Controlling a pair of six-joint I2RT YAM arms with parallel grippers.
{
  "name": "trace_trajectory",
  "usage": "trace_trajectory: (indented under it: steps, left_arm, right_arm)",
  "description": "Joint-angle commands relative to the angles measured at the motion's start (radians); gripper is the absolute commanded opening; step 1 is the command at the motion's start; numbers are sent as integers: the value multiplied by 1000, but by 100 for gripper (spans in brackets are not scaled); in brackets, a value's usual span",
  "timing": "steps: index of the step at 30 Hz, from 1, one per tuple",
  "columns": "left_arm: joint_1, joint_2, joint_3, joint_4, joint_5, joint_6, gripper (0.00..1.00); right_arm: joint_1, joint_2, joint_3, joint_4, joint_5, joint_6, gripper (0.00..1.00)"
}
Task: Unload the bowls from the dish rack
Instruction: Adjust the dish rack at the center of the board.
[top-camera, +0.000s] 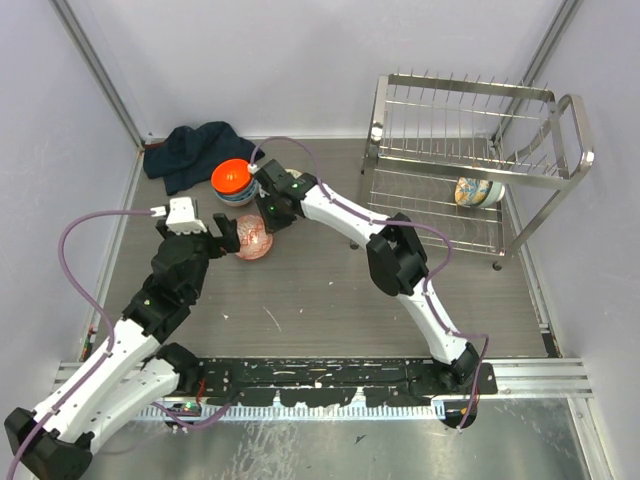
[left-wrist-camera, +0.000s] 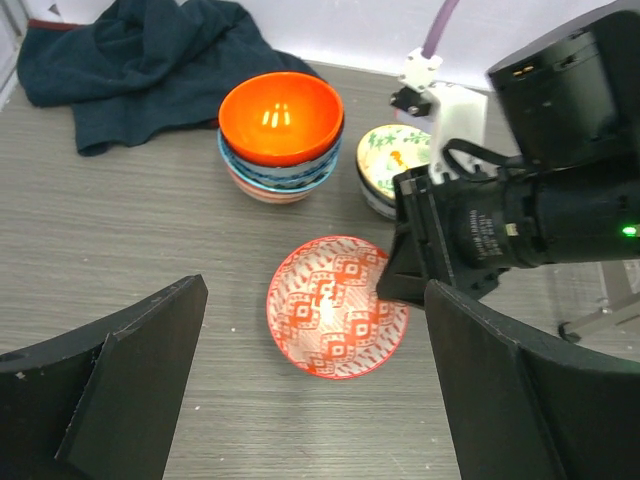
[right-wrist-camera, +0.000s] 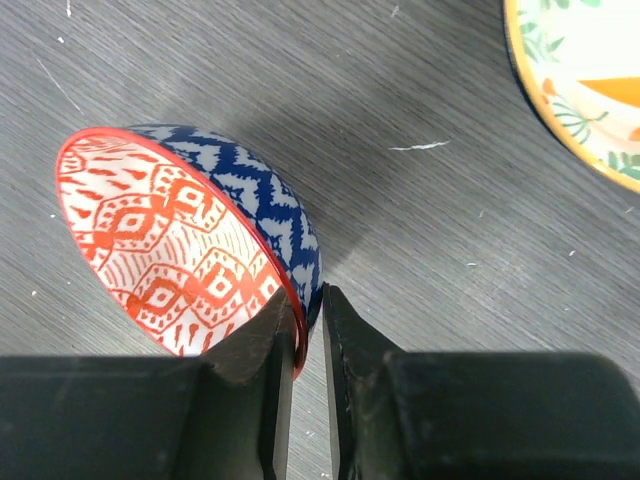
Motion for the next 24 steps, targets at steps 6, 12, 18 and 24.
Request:
trace_trajectory:
  steps: [6, 12, 18, 24]
  left_arm:
    - [100, 55, 23, -8, 67, -29, 98]
    - [151, 95, 8, 4, 120, -48, 98]
    - [191, 140, -12, 43, 170, -75, 98]
    - [195, 163, -36, 81, 167, -83, 98]
  right_arm:
    - [-22, -17, 50, 39, -35, -9, 22]
    - [-29, -16, 30, 47, -42, -11, 24]
    - [-30, -34, -9, 80, -47, -9, 39]
    - [-30, -49, -33, 105, -47, -11, 44]
